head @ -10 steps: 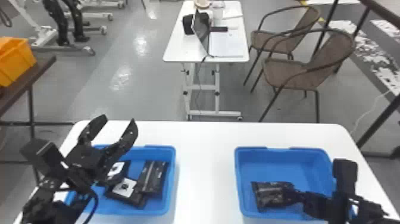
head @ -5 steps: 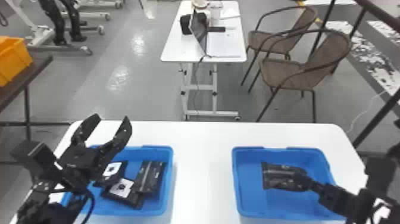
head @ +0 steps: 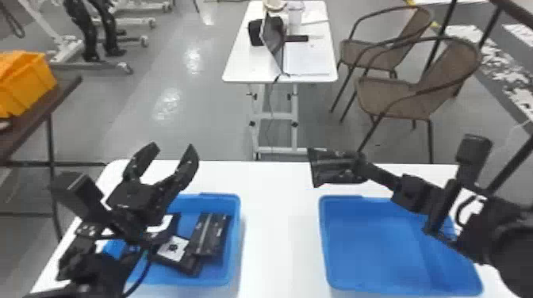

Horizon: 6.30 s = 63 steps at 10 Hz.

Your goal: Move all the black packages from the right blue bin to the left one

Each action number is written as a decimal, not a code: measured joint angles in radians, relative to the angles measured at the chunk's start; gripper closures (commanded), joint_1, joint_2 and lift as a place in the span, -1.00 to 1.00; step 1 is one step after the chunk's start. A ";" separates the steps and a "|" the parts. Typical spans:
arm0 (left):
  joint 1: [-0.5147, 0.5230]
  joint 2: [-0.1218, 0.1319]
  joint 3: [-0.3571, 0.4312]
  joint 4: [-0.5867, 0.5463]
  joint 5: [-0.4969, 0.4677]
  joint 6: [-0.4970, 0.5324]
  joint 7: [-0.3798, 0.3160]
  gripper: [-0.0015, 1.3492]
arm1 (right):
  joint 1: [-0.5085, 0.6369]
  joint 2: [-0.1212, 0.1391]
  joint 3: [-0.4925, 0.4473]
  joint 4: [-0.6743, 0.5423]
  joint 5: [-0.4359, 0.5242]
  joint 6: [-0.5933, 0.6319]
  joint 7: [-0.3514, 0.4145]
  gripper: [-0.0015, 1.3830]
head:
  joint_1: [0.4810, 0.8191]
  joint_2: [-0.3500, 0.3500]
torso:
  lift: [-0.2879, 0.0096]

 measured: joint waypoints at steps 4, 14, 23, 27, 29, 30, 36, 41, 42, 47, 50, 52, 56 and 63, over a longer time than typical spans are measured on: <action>-0.050 0.016 -0.048 0.021 0.214 0.100 0.042 -0.54 | -0.268 0.019 0.269 0.317 0.032 -0.163 0.155 0.61 | 0.27 0.58 | 0.65; -0.082 0.070 -0.145 0.106 0.523 0.104 0.086 -0.52 | -0.397 0.039 0.464 0.446 -0.104 -0.239 0.160 0.61 | 0.18 0.71 | 0.65; -0.079 0.104 -0.158 0.141 0.541 0.043 0.066 0.82 | -0.388 0.041 0.465 0.467 -0.138 -0.244 0.159 0.51 | 0.22 0.75 | 0.65; -0.054 0.100 -0.090 0.121 0.386 0.038 0.062 0.82 | -0.313 0.044 0.356 0.383 -0.016 -0.246 0.134 -0.83 | 0.24 0.74 | 0.65; 0.006 0.094 -0.014 0.088 0.114 0.054 0.063 0.82 | -0.200 0.048 0.223 0.258 0.093 -0.224 0.095 -0.66 | 0.27 0.67 | 0.65; 0.043 0.069 0.014 0.086 -0.002 0.031 0.058 0.82 | -0.155 0.050 0.170 0.222 0.111 -0.217 0.095 -0.65 | 0.27 0.65 | 0.65; 0.059 0.001 0.085 0.112 -0.227 -0.076 -0.058 -0.81 | 0.002 0.046 0.048 0.067 0.207 -0.208 0.096 -0.65 | 0.27 0.52 | 0.65; -0.026 0.001 0.036 0.044 -0.145 -0.081 -0.117 -0.94 | 0.178 0.061 0.012 -0.080 0.335 -0.392 -0.025 -0.65 | 0.27 0.20 | 0.65; -0.018 0.001 0.042 0.031 -0.135 -0.105 -0.106 -0.88 | 0.251 0.073 0.012 -0.112 0.367 -0.482 -0.056 -0.64 | 0.27 0.18 | 0.65; 0.294 0.001 0.081 0.003 -0.195 -0.292 0.018 -0.89 | 0.634 0.114 -0.024 -0.295 0.550 -0.689 -0.113 -0.64 | 0.27 0.26 | 0.65; 0.402 0.001 0.068 -0.020 -0.202 -0.332 0.062 -0.88 | 0.793 0.114 -0.029 -0.365 0.629 -0.648 -0.127 -0.64 | 0.27 0.27 | 0.65; 0.383 0.001 0.056 -0.021 -0.204 -0.333 0.066 -0.89 | 0.769 0.114 -0.032 -0.366 0.676 -0.639 -0.096 -0.64 | 0.27 0.25 | 0.65; 0.362 0.001 0.049 -0.017 -0.199 -0.324 0.066 -0.89 | 0.759 0.114 -0.032 -0.365 0.690 -0.634 -0.093 -0.64 | 0.27 0.22 | 0.65; 0.348 0.001 0.046 -0.012 -0.201 -0.329 0.069 -0.88 | 0.752 0.114 -0.031 -0.365 0.696 -0.621 -0.090 -0.64 | 0.27 0.22 | 0.65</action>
